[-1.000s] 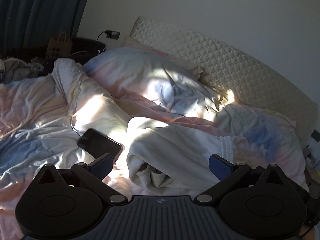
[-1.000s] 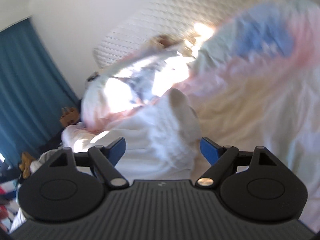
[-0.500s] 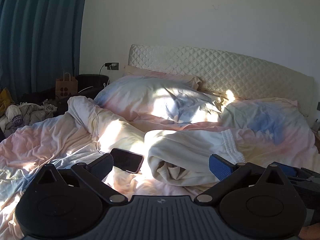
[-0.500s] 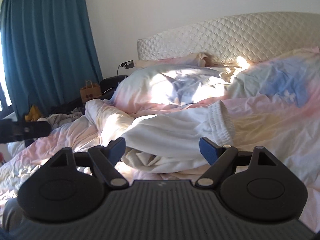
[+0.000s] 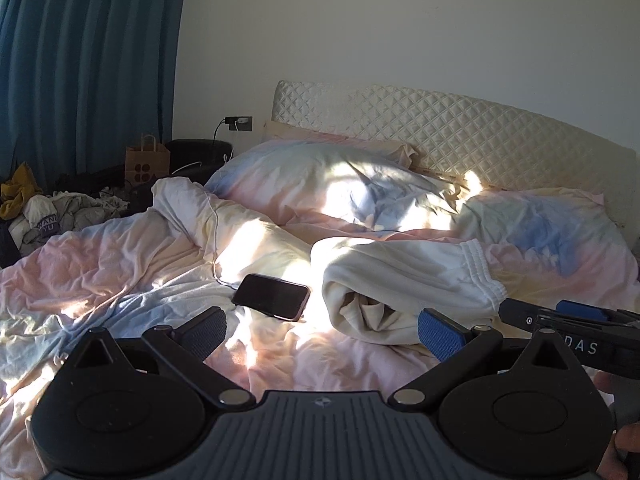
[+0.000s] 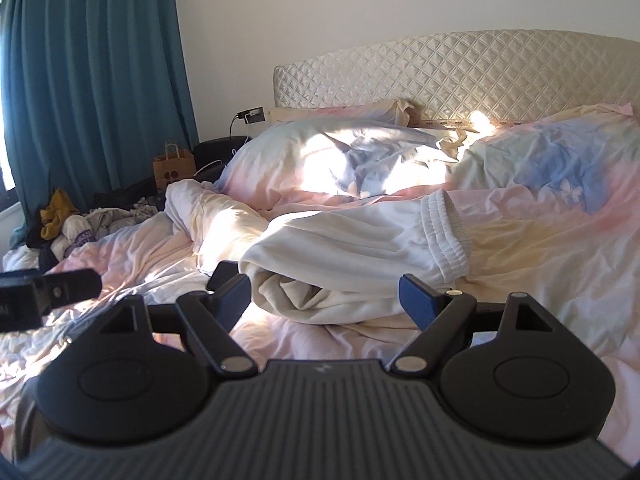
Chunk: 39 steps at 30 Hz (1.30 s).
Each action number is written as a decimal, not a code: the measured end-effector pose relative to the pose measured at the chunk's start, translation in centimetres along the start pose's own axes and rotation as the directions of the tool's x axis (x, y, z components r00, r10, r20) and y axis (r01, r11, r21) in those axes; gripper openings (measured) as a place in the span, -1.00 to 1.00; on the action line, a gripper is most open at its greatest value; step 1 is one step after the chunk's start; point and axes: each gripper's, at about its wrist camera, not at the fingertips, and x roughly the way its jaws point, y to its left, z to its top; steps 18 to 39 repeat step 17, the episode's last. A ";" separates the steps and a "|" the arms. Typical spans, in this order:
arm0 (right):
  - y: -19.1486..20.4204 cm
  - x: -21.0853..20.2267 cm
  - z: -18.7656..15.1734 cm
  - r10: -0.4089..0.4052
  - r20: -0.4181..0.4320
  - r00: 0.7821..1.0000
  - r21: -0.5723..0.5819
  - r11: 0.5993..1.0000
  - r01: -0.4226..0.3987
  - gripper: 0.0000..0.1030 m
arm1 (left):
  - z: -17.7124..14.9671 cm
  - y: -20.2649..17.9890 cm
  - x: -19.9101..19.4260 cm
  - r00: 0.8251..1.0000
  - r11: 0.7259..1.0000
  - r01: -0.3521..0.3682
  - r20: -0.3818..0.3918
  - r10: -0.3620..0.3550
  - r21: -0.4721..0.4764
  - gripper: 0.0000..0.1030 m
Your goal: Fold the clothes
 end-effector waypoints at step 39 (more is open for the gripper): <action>2.3 -0.5 -1.7 -0.001 0.019 1.000 -0.033 0.999 0.002 0.61 | -1.7 1.6 -0.6 1.000 1.000 -0.013 0.005 0.013 -0.022 0.99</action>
